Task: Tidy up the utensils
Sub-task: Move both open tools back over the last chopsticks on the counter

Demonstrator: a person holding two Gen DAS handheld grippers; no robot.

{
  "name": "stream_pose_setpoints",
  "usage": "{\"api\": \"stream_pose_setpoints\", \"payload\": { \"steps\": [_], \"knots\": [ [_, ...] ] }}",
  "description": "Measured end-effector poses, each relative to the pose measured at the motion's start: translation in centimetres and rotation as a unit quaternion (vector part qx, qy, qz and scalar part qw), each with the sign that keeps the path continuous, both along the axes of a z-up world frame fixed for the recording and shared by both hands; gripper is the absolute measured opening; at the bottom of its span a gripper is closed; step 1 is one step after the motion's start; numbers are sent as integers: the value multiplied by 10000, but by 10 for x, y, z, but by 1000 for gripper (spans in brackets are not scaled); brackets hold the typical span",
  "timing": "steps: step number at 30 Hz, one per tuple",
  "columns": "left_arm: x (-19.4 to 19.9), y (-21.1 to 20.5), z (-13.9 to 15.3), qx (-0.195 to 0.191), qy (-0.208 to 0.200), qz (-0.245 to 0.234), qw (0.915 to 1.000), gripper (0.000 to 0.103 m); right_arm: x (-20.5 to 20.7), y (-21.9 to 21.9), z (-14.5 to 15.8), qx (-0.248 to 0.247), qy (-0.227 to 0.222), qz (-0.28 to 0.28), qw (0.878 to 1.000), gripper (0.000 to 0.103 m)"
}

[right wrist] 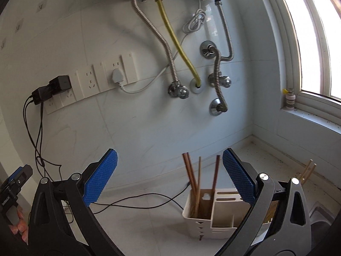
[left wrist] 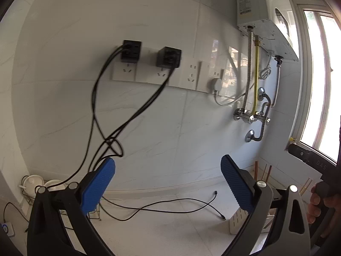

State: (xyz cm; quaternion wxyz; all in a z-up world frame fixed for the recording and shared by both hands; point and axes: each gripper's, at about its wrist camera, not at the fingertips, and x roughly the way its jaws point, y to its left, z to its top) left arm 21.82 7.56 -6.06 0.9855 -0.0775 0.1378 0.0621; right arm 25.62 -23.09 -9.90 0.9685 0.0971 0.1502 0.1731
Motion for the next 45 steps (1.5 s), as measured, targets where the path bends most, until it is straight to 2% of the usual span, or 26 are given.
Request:
{"api": "stream_pose_setpoints", "payload": {
  "steps": [6, 14, 22, 26, 34, 38, 42, 45],
  "knots": [
    [-35, 37, -9, -105, 122, 531, 9985, 98, -14, 54, -11, -134, 125, 583, 9981, 95],
    [-61, 64, -25, -163, 423, 796, 9958, 98, -29, 93, -25, -250, 343, 1019, 9939, 95],
    [-53, 72, -61, -365, 1385, 687, 9873, 98, -37, 104, -55, -347, 835, 1077, 9901, 95],
    [-51, 69, -88, -445, 1961, 589, 9778, 98, -40, 110, -79, -565, 1205, 1148, 9844, 95],
    [-42, 62, -151, -870, 3200, 391, 9426, 98, -42, 117, -126, -860, 2129, 1274, 9649, 95],
    [-38, 57, -184, -1107, 3865, 271, 9152, 98, -41, 111, -140, -858, 2377, 1273, 9591, 95],
    [-34, 50, -207, -952, 4369, 202, 8942, 98, -39, 98, -149, -762, 2506, 1195, 9577, 95],
    [-30, 48, -226, -1062, 4766, 197, 8724, 98, -35, 88, -152, -667, 2581, 1214, 9561, 95]
  ]
}}
